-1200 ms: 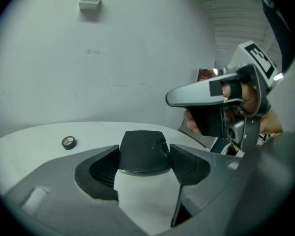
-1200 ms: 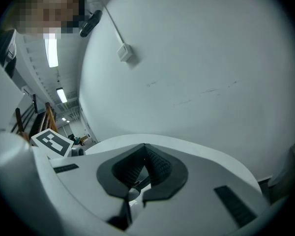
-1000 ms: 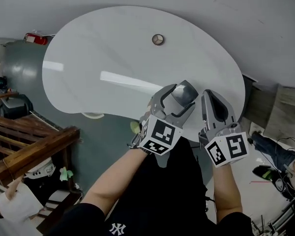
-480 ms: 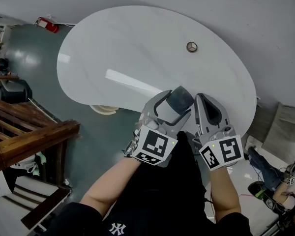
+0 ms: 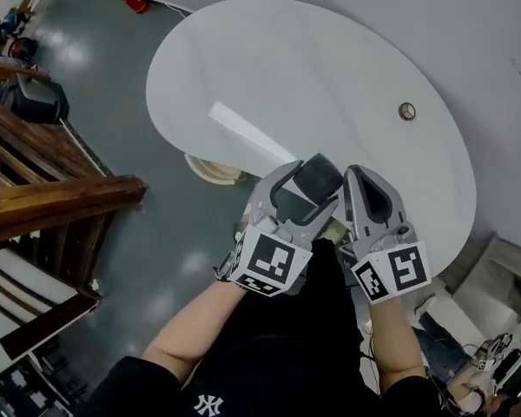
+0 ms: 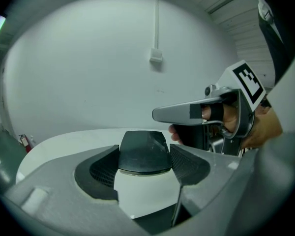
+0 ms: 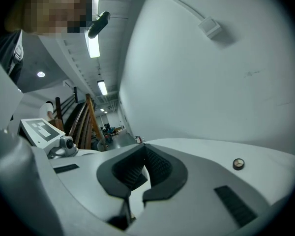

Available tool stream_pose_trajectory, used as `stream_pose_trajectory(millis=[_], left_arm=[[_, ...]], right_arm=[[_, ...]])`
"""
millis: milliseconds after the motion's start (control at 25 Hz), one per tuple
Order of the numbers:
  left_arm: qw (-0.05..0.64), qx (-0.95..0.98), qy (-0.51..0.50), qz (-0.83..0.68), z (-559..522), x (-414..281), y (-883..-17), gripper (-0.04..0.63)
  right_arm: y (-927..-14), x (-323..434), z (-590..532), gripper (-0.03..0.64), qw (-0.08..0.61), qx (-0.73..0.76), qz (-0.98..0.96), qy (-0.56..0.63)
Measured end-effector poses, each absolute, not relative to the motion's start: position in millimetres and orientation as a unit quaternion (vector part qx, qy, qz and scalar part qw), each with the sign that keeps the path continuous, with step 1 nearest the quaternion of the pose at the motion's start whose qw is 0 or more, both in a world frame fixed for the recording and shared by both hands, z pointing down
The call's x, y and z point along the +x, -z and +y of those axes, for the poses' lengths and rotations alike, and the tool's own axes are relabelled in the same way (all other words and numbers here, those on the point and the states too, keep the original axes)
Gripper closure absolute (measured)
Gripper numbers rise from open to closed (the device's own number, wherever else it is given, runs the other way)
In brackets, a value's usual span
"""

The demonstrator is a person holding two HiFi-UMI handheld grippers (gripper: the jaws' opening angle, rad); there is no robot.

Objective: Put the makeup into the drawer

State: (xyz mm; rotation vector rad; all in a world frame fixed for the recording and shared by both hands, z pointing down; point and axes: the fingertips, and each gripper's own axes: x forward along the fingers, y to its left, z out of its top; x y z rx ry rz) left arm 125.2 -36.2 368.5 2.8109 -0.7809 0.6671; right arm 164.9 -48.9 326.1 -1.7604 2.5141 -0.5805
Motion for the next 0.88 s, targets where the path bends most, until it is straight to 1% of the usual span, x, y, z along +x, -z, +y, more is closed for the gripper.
stream_pose_trajectory(millis=[200,400,640,880], left_arm=[[0.088,0.924,-0.217,-0.304,-52,70,-368,0.267],[0.105,0.907,-0.214,-0.346,-69,-6,-382,0.267],[0.122,0.891,-0.21,-0.383,-73,-45,-393,0.267],[0.147,0.876,-0.209,-0.409,-78,-92,-422,0.267]], right_arm=[[-328,108,-69,0.603,-0.001,-0.525,0.83,0.189],[-339,31,-90,0.603,-0.012,-0.485,0.853,0.191],[-344,-16,-96,0.603,-0.018,-0.442,0.876,0.192],[-375,-70,-102,0.603,-0.036,-0.405,0.891,0.204]])
